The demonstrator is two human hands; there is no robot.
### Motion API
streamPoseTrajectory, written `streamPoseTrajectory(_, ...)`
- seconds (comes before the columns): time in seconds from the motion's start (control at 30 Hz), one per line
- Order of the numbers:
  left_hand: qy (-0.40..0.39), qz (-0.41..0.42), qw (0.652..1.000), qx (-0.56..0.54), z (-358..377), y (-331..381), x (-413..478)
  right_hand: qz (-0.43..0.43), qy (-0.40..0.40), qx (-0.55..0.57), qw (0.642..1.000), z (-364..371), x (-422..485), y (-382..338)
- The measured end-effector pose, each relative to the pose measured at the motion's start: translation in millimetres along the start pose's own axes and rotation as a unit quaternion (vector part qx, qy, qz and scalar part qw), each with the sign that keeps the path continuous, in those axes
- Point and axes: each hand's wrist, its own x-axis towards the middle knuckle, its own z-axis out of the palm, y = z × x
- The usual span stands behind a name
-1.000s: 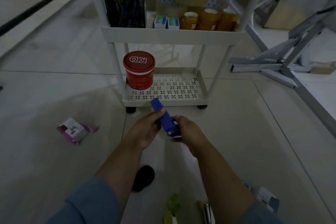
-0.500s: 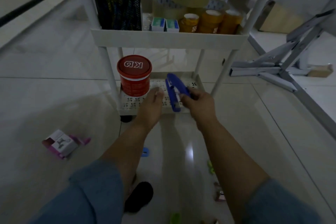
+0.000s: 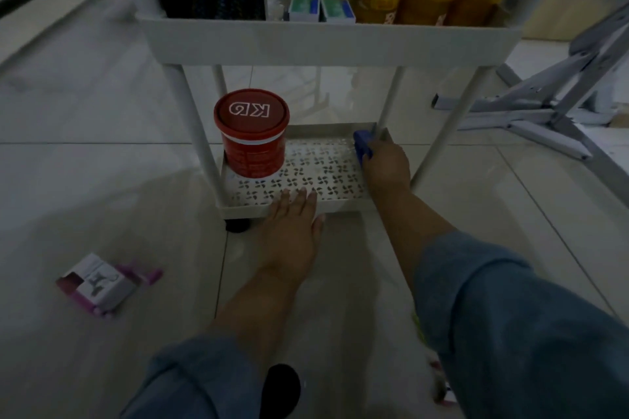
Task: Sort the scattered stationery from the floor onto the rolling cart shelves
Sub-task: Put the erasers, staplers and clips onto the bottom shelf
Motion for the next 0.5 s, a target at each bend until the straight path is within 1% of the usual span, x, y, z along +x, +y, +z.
streamPoseTrajectory(0.1, 0.059, 0.009, 0.998, -0.002, 4, 0, -1, -0.026, -0.009, -0.059, 0.998, 5, 3, -1)
streamPoseTrajectory(0.13, 0.060, 0.012, 0.998, -0.010, 5, 0, -1, -0.023, -0.006, -0.067, 0.997, 6, 5, 0)
streamPoseTrajectory(0.2, 0.026, 0.007, 0.999, -0.022, 5, 0, -3, -0.012, 0.003, -0.085, 0.996, 6, 9, 2)
streamPoseTrajectory(0.3, 0.021, 0.003, 1.000, -0.008, 1, 1, -3, 0.003, 0.007, -0.106, 0.994, 4, 14, 4)
streamPoseTrajectory(0.33, -0.002, -0.007, 1.000, -0.002, -1, 1, -3, 0.003, 0.005, -0.122, 0.993, 3, 15, 3)
streamPoseTrajectory(0.37, 0.009, 0.001, 1.000, 0.000, -1, 1, -3, 0.003, -0.003, -0.130, 0.991, 2, 16, 2)
streamPoseTrajectory(0.47, -0.008, 0.011, 0.999, -0.037, -3, 1, -7, 0.014, -0.039, -0.136, 0.990, -2, 17, 0)
streamPoseTrajectory(0.5, -0.001, 0.007, 0.999, -0.034, 1, 0, -5, 0.015, -0.044, -0.138, 0.989, -5, 15, -1)
